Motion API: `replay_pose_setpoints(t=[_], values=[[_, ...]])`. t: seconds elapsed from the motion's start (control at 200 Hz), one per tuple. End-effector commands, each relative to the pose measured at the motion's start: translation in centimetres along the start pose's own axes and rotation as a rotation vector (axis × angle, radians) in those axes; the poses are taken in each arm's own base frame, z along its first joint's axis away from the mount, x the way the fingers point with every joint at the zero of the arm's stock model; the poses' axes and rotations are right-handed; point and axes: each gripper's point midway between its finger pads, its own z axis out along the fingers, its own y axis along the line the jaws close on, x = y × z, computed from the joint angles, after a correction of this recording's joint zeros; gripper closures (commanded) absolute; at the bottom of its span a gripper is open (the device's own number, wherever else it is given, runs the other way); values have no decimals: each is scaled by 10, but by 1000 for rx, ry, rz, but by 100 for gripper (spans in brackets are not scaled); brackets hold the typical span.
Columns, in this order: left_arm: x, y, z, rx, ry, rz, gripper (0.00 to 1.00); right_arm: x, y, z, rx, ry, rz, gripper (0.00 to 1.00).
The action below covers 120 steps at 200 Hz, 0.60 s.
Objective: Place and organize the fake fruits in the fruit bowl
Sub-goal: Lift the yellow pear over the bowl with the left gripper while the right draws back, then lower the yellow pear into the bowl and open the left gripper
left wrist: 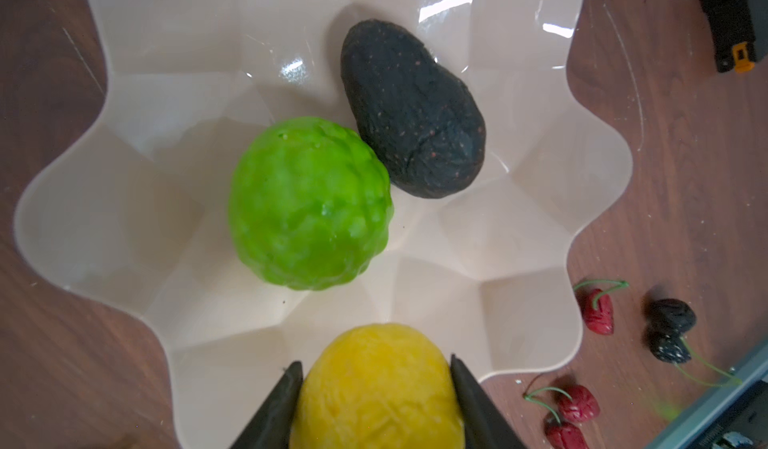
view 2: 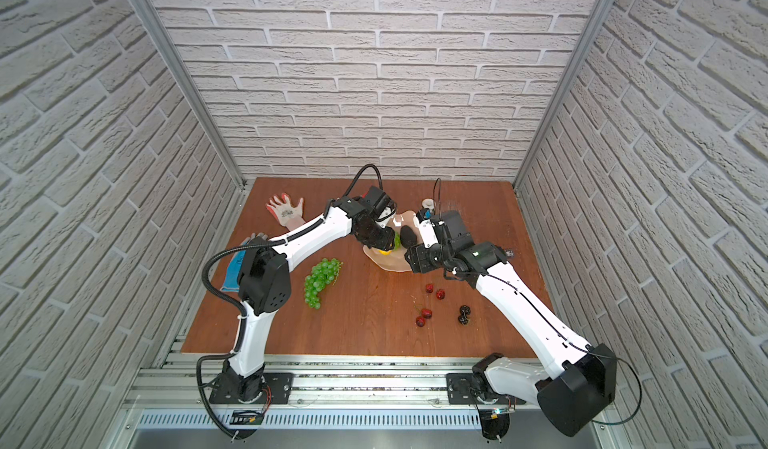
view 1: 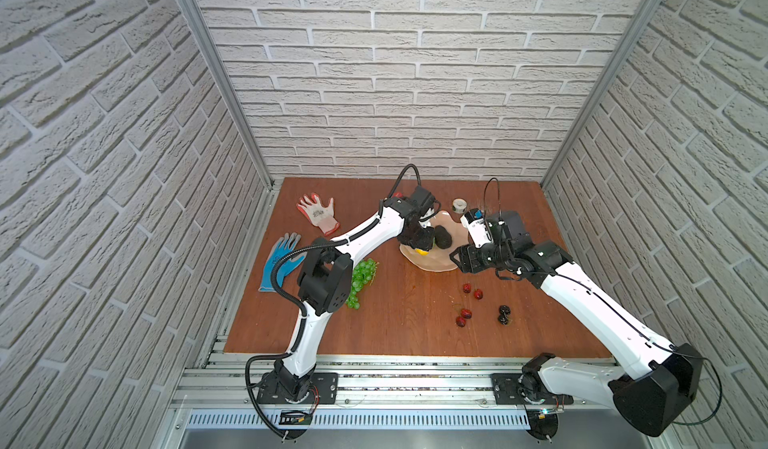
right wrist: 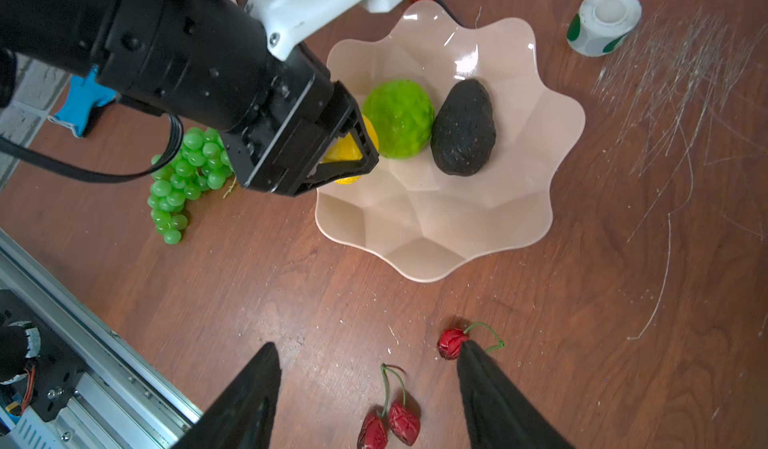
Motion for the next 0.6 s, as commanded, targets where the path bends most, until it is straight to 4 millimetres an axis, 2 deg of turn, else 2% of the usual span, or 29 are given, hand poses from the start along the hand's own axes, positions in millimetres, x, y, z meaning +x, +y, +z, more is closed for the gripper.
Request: replay_pose_setpoints(t=[0.0,0.32,0.595], values=[[-4,7,8,-23,1,-1,57,-5,0,1,5,-20,-18,31],[-6,20,30,-51,13,-25,55,-3,-2,16,12,20,-45,30],[-15,26,39,-65,0,-15,50,0,-4,22,19,43,-53,30]])
